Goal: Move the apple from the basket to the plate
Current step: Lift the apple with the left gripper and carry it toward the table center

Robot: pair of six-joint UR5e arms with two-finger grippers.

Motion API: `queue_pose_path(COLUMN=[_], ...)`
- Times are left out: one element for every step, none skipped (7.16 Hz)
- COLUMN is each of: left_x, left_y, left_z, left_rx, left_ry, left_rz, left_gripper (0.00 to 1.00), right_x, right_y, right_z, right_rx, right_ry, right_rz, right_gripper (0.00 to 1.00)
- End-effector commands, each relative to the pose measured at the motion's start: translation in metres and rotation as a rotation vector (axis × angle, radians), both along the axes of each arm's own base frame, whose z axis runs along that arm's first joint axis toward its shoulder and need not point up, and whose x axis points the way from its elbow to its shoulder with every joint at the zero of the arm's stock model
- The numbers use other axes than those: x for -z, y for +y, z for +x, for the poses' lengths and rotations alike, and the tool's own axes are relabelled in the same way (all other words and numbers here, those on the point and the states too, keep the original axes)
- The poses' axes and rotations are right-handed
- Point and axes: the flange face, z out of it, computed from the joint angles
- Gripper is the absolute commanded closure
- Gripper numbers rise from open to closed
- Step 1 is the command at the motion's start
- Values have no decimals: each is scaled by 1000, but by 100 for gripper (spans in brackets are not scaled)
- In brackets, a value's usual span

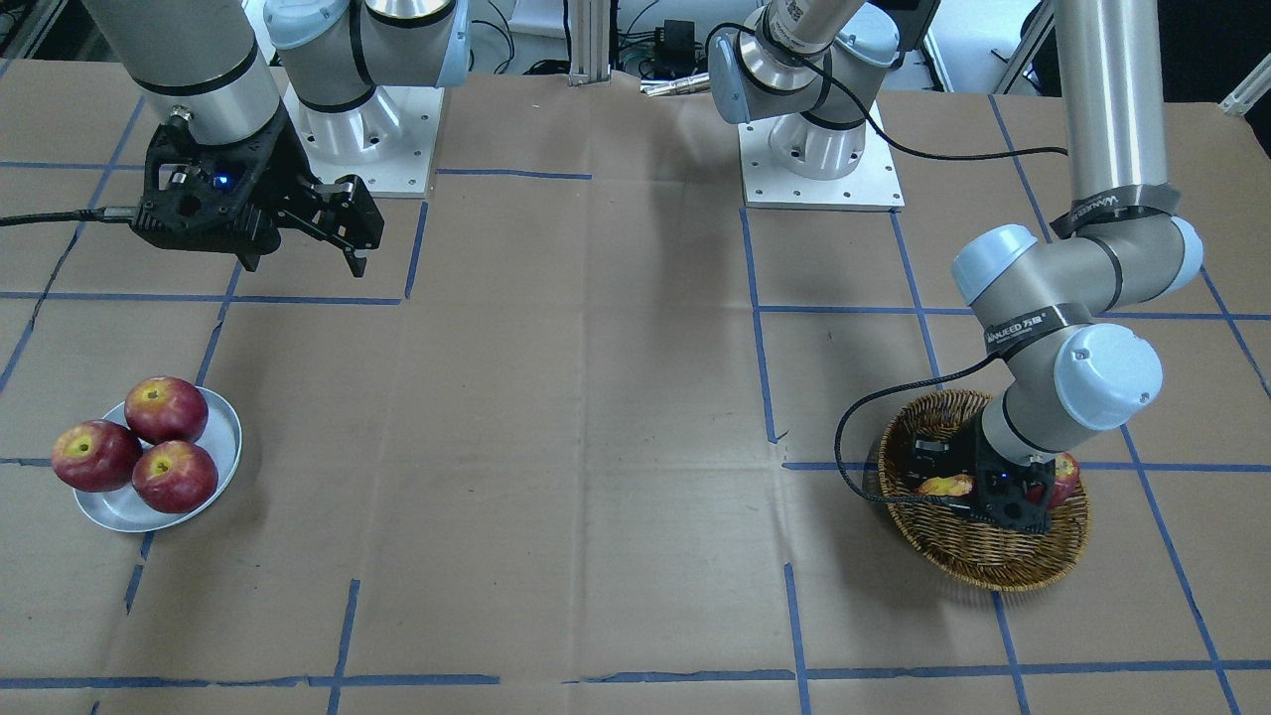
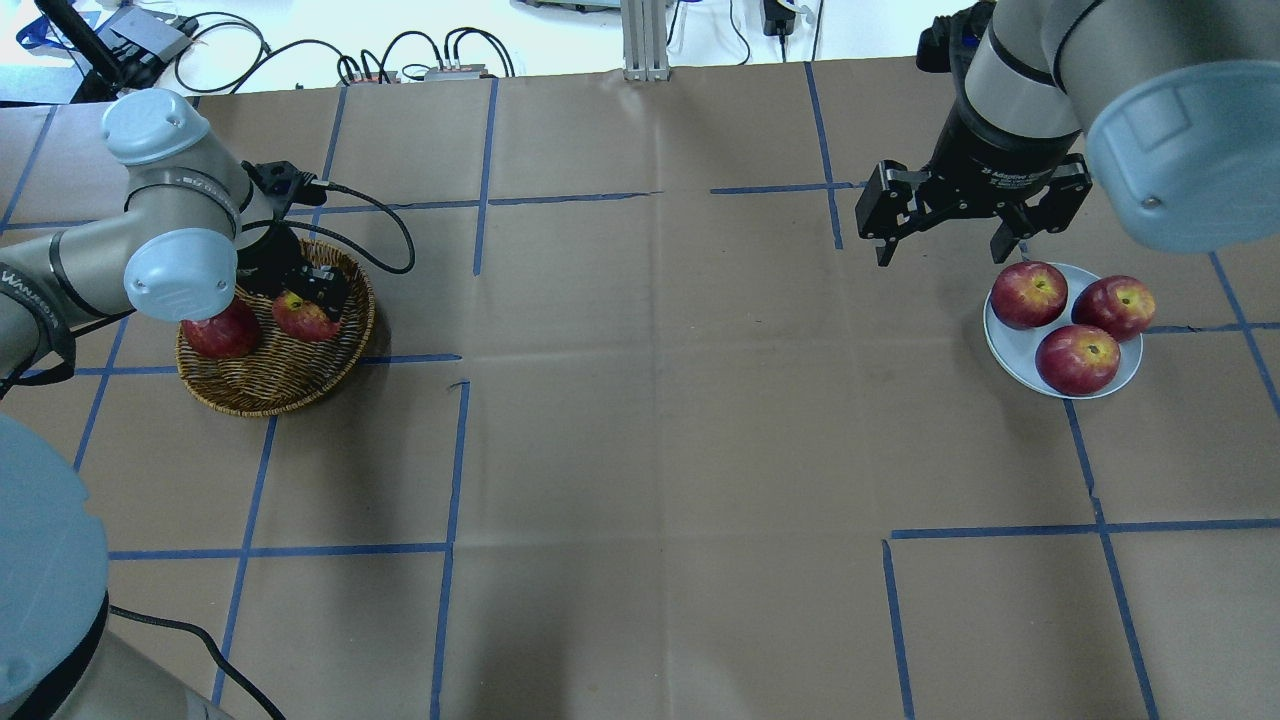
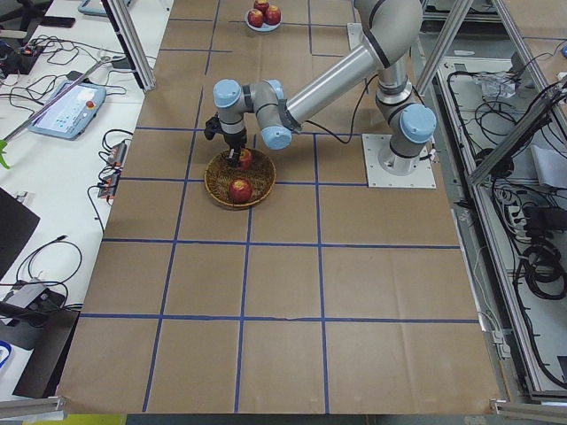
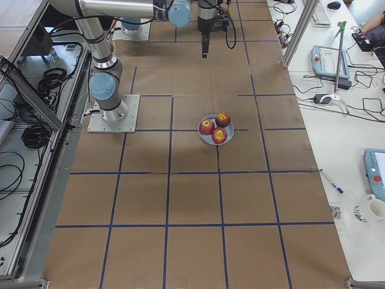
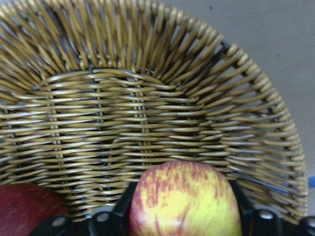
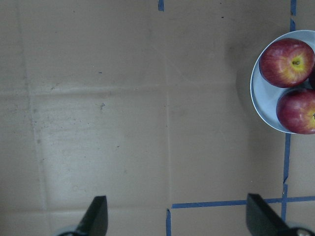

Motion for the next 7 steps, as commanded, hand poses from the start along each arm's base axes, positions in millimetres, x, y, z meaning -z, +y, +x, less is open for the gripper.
queue_pose_path(left_x=[-43, -51, -58, -50, -26, -2, 7], left_y=[-8, -10, -6, 1, 3, 12, 21], left_z=[-89, -148, -210, -273, -322, -365, -385], left_rx=[-83, -144, -198, -214, -231, -225, -220], left_ry=[-4, 2, 16, 25, 26, 19, 15], left_rz=[-53, -78, -101, -99, -76, -51, -42], left_gripper=[40, 38, 36, 31, 33, 33, 34], right_x=[0, 0, 0, 0, 1, 0, 0], right_y=[1, 0, 0, 0, 0, 0, 0], right_z=[0, 0, 0, 0, 0, 0, 0], right_rx=[-1, 1, 4, 2, 1, 1, -2], right_ry=[0, 0, 0, 0, 0, 0, 0], right_rz=[1, -1, -1, -2, 1, -2, 1], right_gripper=[0, 0, 0, 0, 0, 0, 0])
